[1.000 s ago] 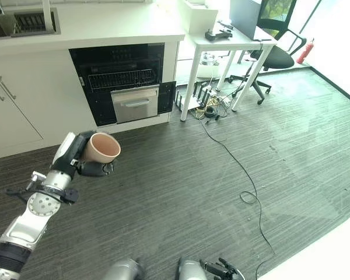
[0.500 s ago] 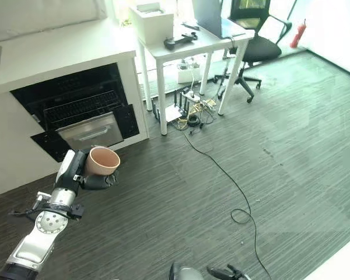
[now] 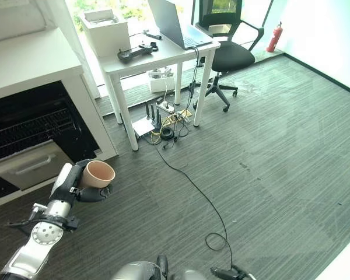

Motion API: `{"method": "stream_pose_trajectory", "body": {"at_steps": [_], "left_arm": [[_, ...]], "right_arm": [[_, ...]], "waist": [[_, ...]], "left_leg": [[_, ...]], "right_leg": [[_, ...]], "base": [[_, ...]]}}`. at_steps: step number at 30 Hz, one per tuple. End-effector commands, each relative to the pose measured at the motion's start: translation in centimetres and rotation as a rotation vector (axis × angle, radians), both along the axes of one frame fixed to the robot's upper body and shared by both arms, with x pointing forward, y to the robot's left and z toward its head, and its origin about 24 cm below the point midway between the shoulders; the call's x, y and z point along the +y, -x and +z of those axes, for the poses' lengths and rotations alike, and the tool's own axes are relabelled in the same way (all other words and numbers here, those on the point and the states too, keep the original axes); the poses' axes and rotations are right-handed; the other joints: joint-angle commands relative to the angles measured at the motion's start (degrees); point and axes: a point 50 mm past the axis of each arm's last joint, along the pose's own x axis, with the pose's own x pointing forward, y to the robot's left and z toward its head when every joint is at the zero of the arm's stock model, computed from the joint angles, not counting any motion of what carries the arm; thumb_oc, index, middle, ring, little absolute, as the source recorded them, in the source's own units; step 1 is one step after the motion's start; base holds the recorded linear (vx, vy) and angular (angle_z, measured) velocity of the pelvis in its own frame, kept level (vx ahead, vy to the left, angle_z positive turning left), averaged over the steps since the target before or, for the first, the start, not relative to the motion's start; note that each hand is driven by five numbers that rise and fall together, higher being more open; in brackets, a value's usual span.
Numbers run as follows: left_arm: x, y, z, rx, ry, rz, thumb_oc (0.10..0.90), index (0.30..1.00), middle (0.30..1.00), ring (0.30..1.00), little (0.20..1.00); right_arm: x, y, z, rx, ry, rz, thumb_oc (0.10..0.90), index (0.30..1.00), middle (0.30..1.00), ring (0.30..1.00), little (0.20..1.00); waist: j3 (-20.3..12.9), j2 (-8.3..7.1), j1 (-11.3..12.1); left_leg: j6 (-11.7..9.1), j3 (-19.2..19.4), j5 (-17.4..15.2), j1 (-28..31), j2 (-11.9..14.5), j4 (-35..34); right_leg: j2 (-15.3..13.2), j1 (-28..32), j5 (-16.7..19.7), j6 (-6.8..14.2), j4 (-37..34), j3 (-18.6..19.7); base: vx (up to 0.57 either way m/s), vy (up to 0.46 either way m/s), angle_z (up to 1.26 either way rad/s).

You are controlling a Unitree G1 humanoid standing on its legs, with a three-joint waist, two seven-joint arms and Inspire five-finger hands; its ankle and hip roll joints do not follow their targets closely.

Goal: Place the dishes in the dishwasher.

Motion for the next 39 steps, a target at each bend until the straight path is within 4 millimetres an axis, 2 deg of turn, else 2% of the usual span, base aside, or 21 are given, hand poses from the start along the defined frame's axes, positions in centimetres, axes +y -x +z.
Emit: {"method": "stream_pose_trajectory", "body": {"at_steps": [1,2,4,7,9,10,12,13,14,16,18,19,21,23,25,30,33,35,37,39], "left_arm": [[-1.1,-2.0,8.9,-0.434,-0.006,-0.070,0.400,0.300,0.300,0.300,0.300],[-1.1,-2.2,9.1,-0.436,-0.005,-0.072,0.400,0.300,0.300,0.300,0.300],[-0.9,-2.4,9.3,-0.434,0.003,-0.063,0.400,0.300,0.300,0.300,0.300],[-1.7,-2.4,9.2,-0.441,0.021,-0.070,0.400,0.300,0.300,0.300,0.300],[-2.7,-2.3,9.3,-0.454,0.042,-0.078,0.400,0.300,0.300,0.300,0.300],[-2.8,-2.3,9.4,-0.458,0.045,-0.083,0.400,0.300,0.300,0.300,0.300],[-3.1,-2.4,9.8,-0.467,0.053,-0.100,0.400,0.300,0.300,0.300,0.300],[-3.3,-2.5,9.9,-0.468,0.054,-0.111,0.400,0.300,0.300,0.300,0.300],[-3.5,-2.6,10.1,-0.471,0.056,-0.125,0.400,0.300,0.300,0.300,0.300],[-4.1,-2.6,10.2,-0.481,0.060,-0.156,0.400,0.300,0.300,0.300,0.300],[-4.9,-2.7,10.5,-0.492,0.073,-0.174,0.400,0.300,0.300,0.300,0.300],[-5.0,-2.8,10.5,-0.494,0.075,-0.177,0.400,0.300,0.300,0.300,0.300],[-5.2,-2.8,10.4,-0.487,0.072,-0.189,0.400,0.300,0.300,0.300,0.300],[-5.3,-3.0,10.3,-0.480,0.058,-0.194,0.400,0.300,0.300,0.300,0.300],[-4.9,-3.0,10.4,-0.475,0.042,-0.176,0.400,0.300,0.300,0.300,0.300],[-4.1,-2.7,10.4,-0.460,0.012,-0.174,0.400,0.300,0.300,0.300,0.300],[-3.7,-2.7,10.3,-0.449,-0.002,-0.162,0.400,0.300,0.300,0.300,0.300],[-3.4,-2.7,10.2,-0.442,-0.005,-0.154,0.400,0.300,0.300,0.300,0.300],[-3.7,-2.9,10.3,-0.442,-0.002,-0.175,0.400,0.300,0.300,0.300,0.300],[-3.7,-2.9,10.3,-0.443,-0.002,-0.176,0.400,0.300,0.300,0.300,0.300]], "right_arm": [[0.7,1.6,-0.5,0.010,-0.026,-0.042,0.800,0.900,0.900,0.900,0.900],[0.6,2.0,-0.5,0.018,-0.028,-0.048,0.800,0.900,0.900,0.900,0.900],[0.1,2.2,-0.5,0.040,-0.029,-0.040,0.800,0.900,0.900,0.900,0.900],[-0.2,2.2,-0.4,0.043,-0.025,-0.040,0.800,0.900,0.900,0.900,0.900],[-0.5,2.0,-0.2,0.039,-0.006,-0.063,0.800,0.900,0.900,0.900,0.900],[-0.7,2.0,-0.2,0.038,-0.002,-0.063,0.800,0.900,0.900,0.900,0.900],[-1.2,2.2,-0.1,0.031,0.010,-0.079,0.800,0.900,0.900,0.900,0.900],[-1.4,2.4,0.0,0.026,0.012,-0.094,0.800,0.900,0.900,0.900,0.900],[-1.7,2.6,0.0,0.019,0.016,-0.112,0.800,0.900,0.900,0.900,0.900],[-2.1,2.8,0.2,0.006,0.022,-0.152,0.800,0.900,0.900,0.900,0.900],[-2.6,3.2,0.3,-0.002,0.030,-0.185,0.800,0.900,0.900,0.900,0.900],[-2.6,3.2,0.3,-0.004,0.032,-0.191,0.800,0.900,0.900,0.900,0.900],[-2.4,3.3,0.2,-0.001,0.034,-0.201,0.800,0.900,0.900,0.900,0.900],[-1.9,3.7,0.0,0.010,0.029,-0.196,0.800,0.900,0.900,0.900,0.900],[-1.0,3.8,-0.3,0.027,0.025,-0.166,0.800,0.900,0.900,0.900,0.900],[0.3,3.3,-0.6,0.023,0.005,-0.120,0.800,0.900,0.900,0.900,0.900],[0.7,2.7,-0.6,0.025,0.000,-0.086,0.800,0.900,0.900,0.900,0.900],[0.9,2.5,-0.6,0.030,-0.003,-0.073,0.800,0.900,0.900,0.900,0.900],[0.7,3.0,-0.7,0.044,-0.009,-0.087,0.800,0.900,0.900,0.900,0.900],[0.7,3.1,-0.7,0.047,-0.009,-0.086,0.800,0.900,0.900,0.900,0.900]], "waist": [[-0.3,-0.32,-4.1],[-0.4,-0.68,-5.0],[-1.2,-1.43,-5.1],[-2.4,-1.92,-5.0],[-2.8,-2.89,-5.1],[-2.5,-3.23,-4.9],[-1.6,-4.60,-4.3],[-1.2,-4.86,-4.2],[-0.9,-4.61,-4.4],[-0.5,-2.62,-5.2],[-0.2,-1.32,-5.6],[-0.4,-1.21,-5.6],[-1.1,-0.89,-5.6],[-2.0,-0.61,-5.7],[-2.7,-0.35,-5.1],[-3.8,-0.42,-3.6],[-3.9,-0.20,-3.1],[-3.7,0.43,-3.2],[-3.1,-0.34,-4.5],[-3.1,-0.48,-4.6]], "left_leg": [[-4.6,-11.2,-4.4,-0.1,-4.4,4.1],[-4.5,-12.2,-5.7,1.1,-4.6,4.1],[-5.0,-12.6,-6.6,2.1,-4.1,4.1],[-5.6,-12.4,-6.1,1.8,-2.7,4.1],[-7.2,-7.8,-4.4,1.9,1.2,4.1],[-7.5,-7.1,-2.7,2.2,1.4,4.1],[-8.5,-3.8,3.0,2.7,1.8,4.1],[-8.9,-2.4,3.9,1.8,2.6,4.9],[-9.4,-0.7,4.5,1.0,4.1,4.1],[-11.0,2.4,2.9,-3.0,8.6,4.1],[-13.9,3.3,7.4,-7.4,13.1,4.1],[-13.8,3.5,6.2,-7.7,13.4,4.1],[-13.8,4.0,4.2,-7.5,13.1,4.1],[-13.4,3.3,2.3,-6.1,11.8,4.1],[-12.1,0.9,-0.3,-4.2,8.1,4.1],[-9.0,0.9,-2.2,-3.2,5.6,4.1],[-7.8,2.0,-3.1,-2.4,5.3,4.1],[-7.4,3.6,-3.8,-1.7,6.3,4.1],[-6.5,2.4,-4.7,-0.7,4.8,4.1],[-6.4,2.2,-4.7,-0.7,4.6,4.1]], "right_leg": [[-0.2,-0.1,18.5,2.0,-16.4,7.3],[-0.4,-2.8,20.2,2.9,-16.4,8.9],[0.4,-2.7,19.1,2.2,-16.4,8.8],[1.4,-0.6,17.0,1.1,-16.4,8.7],[0.9,3.8,13.1,-0.7,-16.4,6.2],[0.6,4.4,12.8,-0.9,-16.4,5.9],[-0.8,6.0,12.0,-1.7,-16.4,5.0],[-1.1,6.6,11.9,-1.9,-16.4,4.3],[-1.3,7.1,11.6,-1.8,-16.4,3.3],[-0.7,8.2,10.7,-1.5,-16.4,0.7],[-1.4,9.7,9.3,-1.2,-16.4,-1.3],[-2.3,9.9,9.1,-0.8,-16.4,-1.8],[-4.2,9.7,9.4,0.1,-16.4,-2.9],[-5.9,9.3,10.2,1.1,-16.4,-3.8],[-7.1,9.2,10.9,1.9,-16.4,-3.1],[-8.7,10.1,12.5,2.8,-16.4,-3.8],[-9.6,11.1,17.3,2.7,-16.4,-6.1],[-9.4,11.8,20.8,2.9,-16.4,-8.5],[-5.2,9.5,19.1,2.9,-16.4,-5.9],[-5.0,9.2,18.6,2.9,-16.4,-5.6]], "base": [[0.31,-0.321,0.96],[0.32,-0.286,1.25],[0.28,-0.248,1.24],[0.20,-0.175,0.70],[0.28,-0.195,0.63],[0.16,-0.103,0.75],[0.08,-0.054,0.57],[0.04,0.029,0.55],[0.03,0.144,0.58],[0.05,0.303,0.84],[0.12,0.385,1.24],[0.10,0.368,0.83],[0.08,0.321,0.16],[0.14,0.355,0.03],[0.20,0.365,0.29],[0.15,0.250,0.22],[0.14,0.194,0.09],[0.16,0.185,-0.06],[0.21,0.067,-0.15],[0.14,-0.047,0.27]]}}
